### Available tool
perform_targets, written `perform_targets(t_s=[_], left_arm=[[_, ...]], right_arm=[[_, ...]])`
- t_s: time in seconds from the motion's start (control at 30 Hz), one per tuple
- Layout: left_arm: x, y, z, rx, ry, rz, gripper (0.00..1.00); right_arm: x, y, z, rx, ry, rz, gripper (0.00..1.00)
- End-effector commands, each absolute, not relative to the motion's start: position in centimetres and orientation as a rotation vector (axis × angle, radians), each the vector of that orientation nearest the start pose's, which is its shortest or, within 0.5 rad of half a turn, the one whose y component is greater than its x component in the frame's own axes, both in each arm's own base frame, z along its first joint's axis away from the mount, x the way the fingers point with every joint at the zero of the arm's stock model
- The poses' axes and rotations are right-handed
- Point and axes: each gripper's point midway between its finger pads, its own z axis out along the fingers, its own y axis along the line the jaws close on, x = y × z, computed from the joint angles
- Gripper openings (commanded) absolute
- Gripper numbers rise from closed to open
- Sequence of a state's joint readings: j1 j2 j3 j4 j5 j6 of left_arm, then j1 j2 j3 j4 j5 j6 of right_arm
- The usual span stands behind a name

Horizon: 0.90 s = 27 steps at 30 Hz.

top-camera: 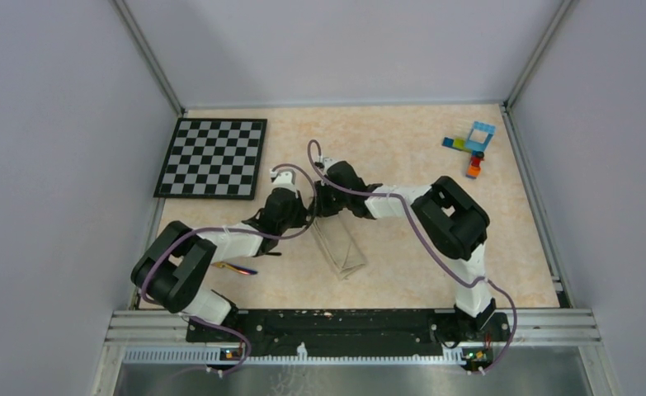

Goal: Fold the napkin into a case and place the utensils inside
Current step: Grasp the top corner of the smaller rectangle folded napkin from the folded napkin.

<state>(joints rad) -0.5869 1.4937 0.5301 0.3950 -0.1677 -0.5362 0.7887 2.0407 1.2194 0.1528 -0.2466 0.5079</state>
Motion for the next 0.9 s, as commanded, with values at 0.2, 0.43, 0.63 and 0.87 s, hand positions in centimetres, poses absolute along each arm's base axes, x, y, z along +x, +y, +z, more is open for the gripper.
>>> perform_targets(t_s=[0.2,0.43,0.63,0.87], left_arm=[[31.7,-21.2,6.5,-0.153,2.244,-0.681,0.36],[30.7,-18.1,7.6,-0.265,2.269,-0.84,0.49],[30.7,-19.4,6.8,-0.301,2.314,-1.001,0.45],[31.0,-19.6,5.9,-0.347,2.328,-1.018,0.37]], right_arm=[[30.5,42.1,5.5,-0.622,2.271,1.065,0.17],[30.4,40.9,7.0,-0.649,2.246,1.063,0.28],[30.7,40.3,8.1,-0.61,2.236,1.121,0.3],[30.5,39.2,8.6,-0.576,2.236,1.131,0.35]])
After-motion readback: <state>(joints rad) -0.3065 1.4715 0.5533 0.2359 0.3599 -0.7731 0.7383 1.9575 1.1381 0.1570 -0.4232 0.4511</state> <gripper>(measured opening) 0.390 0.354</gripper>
